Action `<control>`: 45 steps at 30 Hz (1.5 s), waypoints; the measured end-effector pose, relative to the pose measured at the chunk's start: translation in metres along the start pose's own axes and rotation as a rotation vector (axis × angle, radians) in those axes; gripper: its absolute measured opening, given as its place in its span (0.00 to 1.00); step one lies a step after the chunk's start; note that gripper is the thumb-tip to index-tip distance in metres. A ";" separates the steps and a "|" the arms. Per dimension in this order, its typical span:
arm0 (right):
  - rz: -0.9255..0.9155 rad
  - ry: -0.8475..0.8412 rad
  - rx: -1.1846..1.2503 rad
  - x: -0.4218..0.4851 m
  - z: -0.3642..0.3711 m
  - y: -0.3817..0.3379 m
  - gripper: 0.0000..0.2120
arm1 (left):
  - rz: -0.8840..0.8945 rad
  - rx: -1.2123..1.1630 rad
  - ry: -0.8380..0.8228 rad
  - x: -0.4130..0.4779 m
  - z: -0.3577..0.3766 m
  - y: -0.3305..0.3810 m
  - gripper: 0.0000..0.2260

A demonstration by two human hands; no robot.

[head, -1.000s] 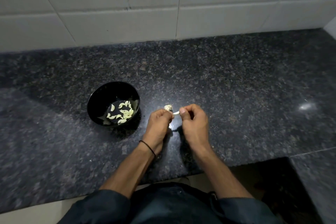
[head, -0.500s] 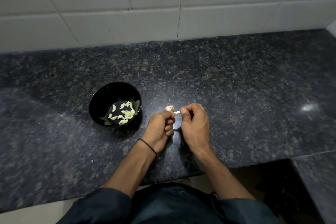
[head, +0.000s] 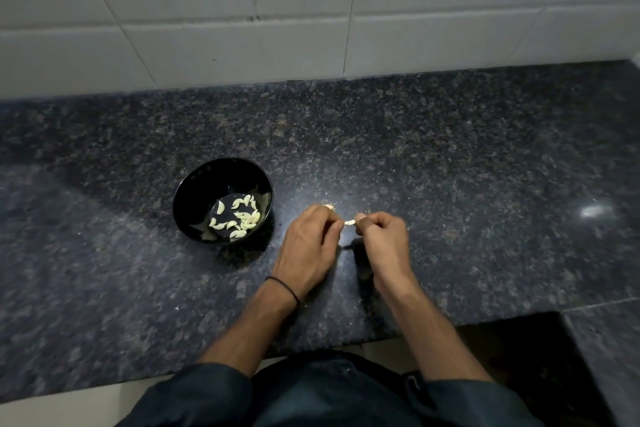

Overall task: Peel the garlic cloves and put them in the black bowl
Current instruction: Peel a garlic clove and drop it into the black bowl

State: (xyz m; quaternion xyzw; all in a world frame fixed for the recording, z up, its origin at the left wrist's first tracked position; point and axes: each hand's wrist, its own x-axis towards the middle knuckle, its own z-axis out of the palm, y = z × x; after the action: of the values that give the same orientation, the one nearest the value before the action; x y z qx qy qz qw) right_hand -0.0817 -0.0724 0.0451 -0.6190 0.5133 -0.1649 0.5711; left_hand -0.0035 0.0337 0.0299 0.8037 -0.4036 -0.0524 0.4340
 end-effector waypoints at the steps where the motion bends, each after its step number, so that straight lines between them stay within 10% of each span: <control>1: -0.011 -0.008 -0.012 0.000 -0.001 0.001 0.13 | -0.016 -0.031 0.001 0.000 0.000 0.000 0.04; 12: 0.022 -0.042 0.057 0.008 0.000 0.004 0.12 | 0.101 0.097 -0.102 0.007 -0.007 0.001 0.03; 24: -0.089 -0.066 0.033 0.009 0.001 0.000 0.10 | -0.770 -0.845 -0.024 0.011 0.000 0.015 0.05; 30: 0.069 -0.035 0.101 0.009 0.004 -0.002 0.13 | -0.071 0.038 0.059 0.006 -0.002 0.006 0.03; 34: 0.129 -0.030 0.143 0.008 0.008 -0.002 0.14 | 0.075 0.182 0.036 0.005 0.001 -0.001 0.03; 41: -0.067 -0.003 -0.041 0.007 0.004 -0.001 0.12 | -0.565 -0.455 0.068 0.014 0.010 0.009 0.05; 45: -0.115 -0.005 -0.069 0.007 -0.003 -0.004 0.12 | -0.577 -0.599 0.032 0.012 0.010 0.010 0.05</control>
State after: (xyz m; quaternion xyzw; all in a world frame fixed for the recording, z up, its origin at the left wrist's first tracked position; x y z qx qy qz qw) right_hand -0.0795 -0.0800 0.0468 -0.6673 0.4807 -0.1782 0.5403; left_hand -0.0058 0.0163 0.0346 0.7227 -0.1219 -0.2747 0.6224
